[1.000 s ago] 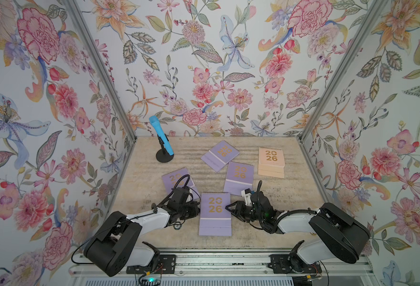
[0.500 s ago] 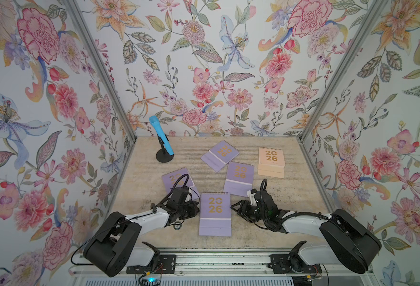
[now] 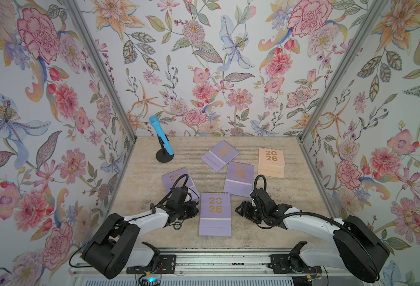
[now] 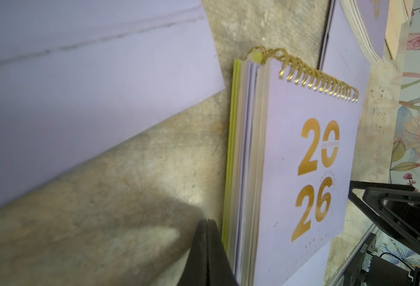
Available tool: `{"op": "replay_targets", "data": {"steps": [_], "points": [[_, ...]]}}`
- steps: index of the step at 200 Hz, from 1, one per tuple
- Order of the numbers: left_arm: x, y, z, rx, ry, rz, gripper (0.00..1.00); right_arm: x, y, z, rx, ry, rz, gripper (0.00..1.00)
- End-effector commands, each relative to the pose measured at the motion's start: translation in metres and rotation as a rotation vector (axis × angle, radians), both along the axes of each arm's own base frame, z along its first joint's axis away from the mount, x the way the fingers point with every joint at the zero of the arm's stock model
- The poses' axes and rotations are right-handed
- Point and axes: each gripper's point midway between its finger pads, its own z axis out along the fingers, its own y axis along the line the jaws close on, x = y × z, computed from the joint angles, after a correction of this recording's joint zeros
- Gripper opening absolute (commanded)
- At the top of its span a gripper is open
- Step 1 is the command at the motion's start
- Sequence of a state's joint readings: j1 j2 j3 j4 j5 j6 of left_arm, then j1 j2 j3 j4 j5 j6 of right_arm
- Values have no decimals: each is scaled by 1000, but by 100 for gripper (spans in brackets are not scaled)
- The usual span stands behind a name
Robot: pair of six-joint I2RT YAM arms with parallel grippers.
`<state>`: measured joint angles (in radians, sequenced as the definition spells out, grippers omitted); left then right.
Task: Stack the calendars
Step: Place the calendar at the calendar, then pick up the calendar at the center of the board.
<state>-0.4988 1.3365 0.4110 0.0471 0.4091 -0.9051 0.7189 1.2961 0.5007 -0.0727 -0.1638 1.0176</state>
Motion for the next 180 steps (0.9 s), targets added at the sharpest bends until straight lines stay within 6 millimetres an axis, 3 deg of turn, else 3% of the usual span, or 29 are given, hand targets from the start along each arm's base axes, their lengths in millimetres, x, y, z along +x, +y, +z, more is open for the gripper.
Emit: {"op": "replay_targets", "data": {"steps": [1,39,67,106,132,180], "points": [[-18,27,-19,124,79,31,0,-2,-13,-8,-94,23,-6,63],[-4,32,0,180,43,19,0,10,-23,6,-59,8,-57,67],[17,31,18,201,12,21,0,29,-49,18,-29,-1,-120,71],[58,11,42,194,-23,3,0,58,-84,32,22,-14,-180,75],[90,-6,54,178,-47,-5,0,82,-93,34,42,-9,-171,77],[147,-39,43,159,-30,-22,0,131,-102,35,78,4,-155,78]]}}
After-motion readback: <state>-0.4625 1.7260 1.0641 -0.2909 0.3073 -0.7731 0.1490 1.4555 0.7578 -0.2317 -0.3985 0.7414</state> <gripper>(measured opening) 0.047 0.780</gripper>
